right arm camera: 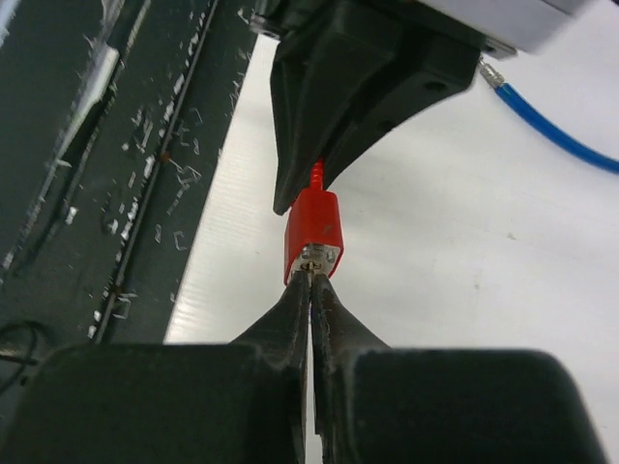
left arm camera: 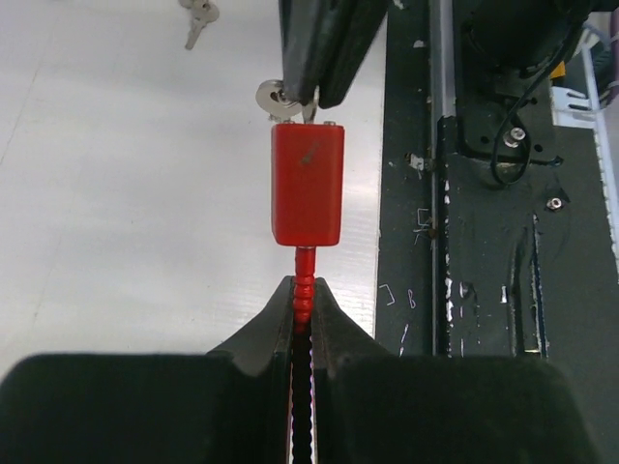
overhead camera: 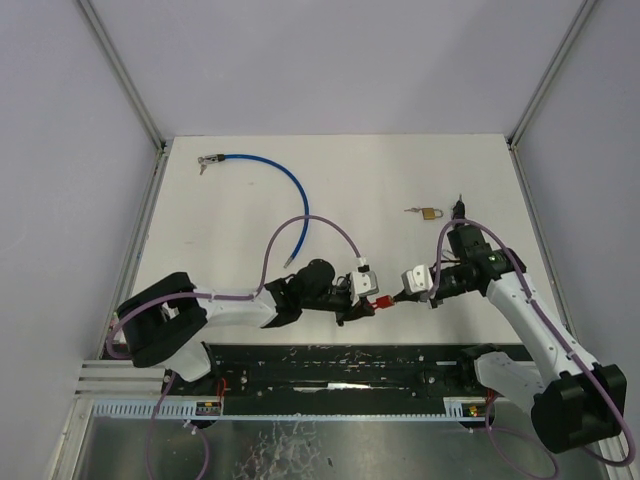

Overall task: Lock with the key
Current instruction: Lock the lock.

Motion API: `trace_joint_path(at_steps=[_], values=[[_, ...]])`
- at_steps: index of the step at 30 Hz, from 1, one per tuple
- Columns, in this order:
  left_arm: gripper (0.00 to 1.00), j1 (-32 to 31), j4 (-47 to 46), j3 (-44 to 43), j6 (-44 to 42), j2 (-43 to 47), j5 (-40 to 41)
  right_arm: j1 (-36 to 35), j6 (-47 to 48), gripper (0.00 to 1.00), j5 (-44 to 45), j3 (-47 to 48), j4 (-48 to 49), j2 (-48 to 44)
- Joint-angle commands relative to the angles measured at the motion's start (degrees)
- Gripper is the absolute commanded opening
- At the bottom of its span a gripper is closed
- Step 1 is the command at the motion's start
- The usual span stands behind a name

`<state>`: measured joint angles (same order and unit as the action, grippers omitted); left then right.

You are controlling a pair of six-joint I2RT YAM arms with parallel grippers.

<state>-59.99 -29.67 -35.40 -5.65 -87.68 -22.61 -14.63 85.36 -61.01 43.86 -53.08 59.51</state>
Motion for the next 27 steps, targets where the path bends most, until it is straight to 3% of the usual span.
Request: trace_joint_path(at_steps=[1, 6, 9, 15, 18, 21, 27], values=[[0.0, 4.02, 4.84, -2.47, -1.47, -2.82, -11.21, -0.28, 9.49, 0.0, 4.41, 1.98, -5.08, -4.36], [0.0, 6.37, 7.34, -3.17, -1.51, -4.52, -15.27, -0.26, 8.63, 0.0, 6.36, 2.65, -4.95, -5.36], [0.0, 6.51, 8.6, -2.86, -2.0, -3.85, -12.23, 0.14, 0.71, 0.0, 6.91, 3.53, -1.74, -6.37], [0.0, 6.47, 8.61, -0.18, -2.8, 0.95, -1.64, 3.63, -3.22, 0.0, 4.8, 4.95, -1.76, -6.47], [0.0, 6.45, 7.26, 1.36, -2.81, 2.93, -0.65, 4.79, -3.99, 0.0, 2.73, 5.35, -2.16, -5.95], [0.0, 6.12, 6.29, 2.39, -2.77, 4.54, -0.55, 5.74, -10.58, 0.01, -1.01, 4.24, 1.34, -5.52], [0.0, 2.88, 5.71, 2.83, -4.26, 6.52, 1.17, 5.76, -7.15, 0.36, -10.39, -3.02, 2.88, -5.27]])
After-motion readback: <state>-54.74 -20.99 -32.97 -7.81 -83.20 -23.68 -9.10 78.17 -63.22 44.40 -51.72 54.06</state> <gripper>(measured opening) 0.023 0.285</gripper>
